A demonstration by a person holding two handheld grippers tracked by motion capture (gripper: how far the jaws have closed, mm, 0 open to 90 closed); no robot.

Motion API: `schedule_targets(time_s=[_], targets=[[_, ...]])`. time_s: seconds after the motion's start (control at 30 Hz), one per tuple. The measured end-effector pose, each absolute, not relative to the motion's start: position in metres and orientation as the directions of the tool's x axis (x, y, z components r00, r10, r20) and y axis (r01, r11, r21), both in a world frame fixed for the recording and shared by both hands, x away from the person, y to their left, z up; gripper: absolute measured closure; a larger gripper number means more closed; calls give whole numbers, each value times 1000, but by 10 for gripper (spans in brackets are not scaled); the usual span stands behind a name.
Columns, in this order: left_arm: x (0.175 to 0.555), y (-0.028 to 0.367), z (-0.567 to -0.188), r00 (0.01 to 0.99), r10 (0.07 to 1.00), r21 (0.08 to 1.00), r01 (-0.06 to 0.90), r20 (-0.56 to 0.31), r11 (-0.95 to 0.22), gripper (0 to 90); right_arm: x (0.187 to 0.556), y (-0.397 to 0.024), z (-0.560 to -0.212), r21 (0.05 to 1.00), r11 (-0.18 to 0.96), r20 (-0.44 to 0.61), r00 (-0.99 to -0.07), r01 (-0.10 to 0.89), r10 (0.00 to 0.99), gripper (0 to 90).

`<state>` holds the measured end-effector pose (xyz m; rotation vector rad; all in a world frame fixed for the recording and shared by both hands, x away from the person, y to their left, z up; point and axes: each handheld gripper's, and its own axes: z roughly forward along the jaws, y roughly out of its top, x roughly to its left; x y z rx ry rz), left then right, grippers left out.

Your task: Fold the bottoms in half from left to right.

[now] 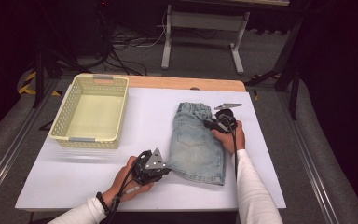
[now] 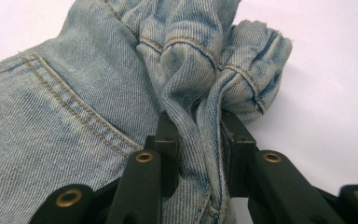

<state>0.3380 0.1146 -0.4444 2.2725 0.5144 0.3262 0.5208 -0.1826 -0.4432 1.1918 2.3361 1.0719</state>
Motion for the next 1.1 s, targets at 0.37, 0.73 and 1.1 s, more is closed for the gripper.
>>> schedule_targets(time_s=[0.37, 0.73, 1.1], targets=[[329, 141, -446, 865, 491, 733, 268, 101, -625, 803, 524, -131, -437, 752, 453, -56, -639, 479, 768, 687], [326, 138, -452, 875, 470, 708, 256, 120, -658, 800, 502, -141, -425, 786, 393, -89, -541, 477, 836, 427], [330, 139, -459, 892, 434, 695, 236, 122, -679, 800, 434, -171, -418, 853, 338, -40, -597, 397, 801, 425]])
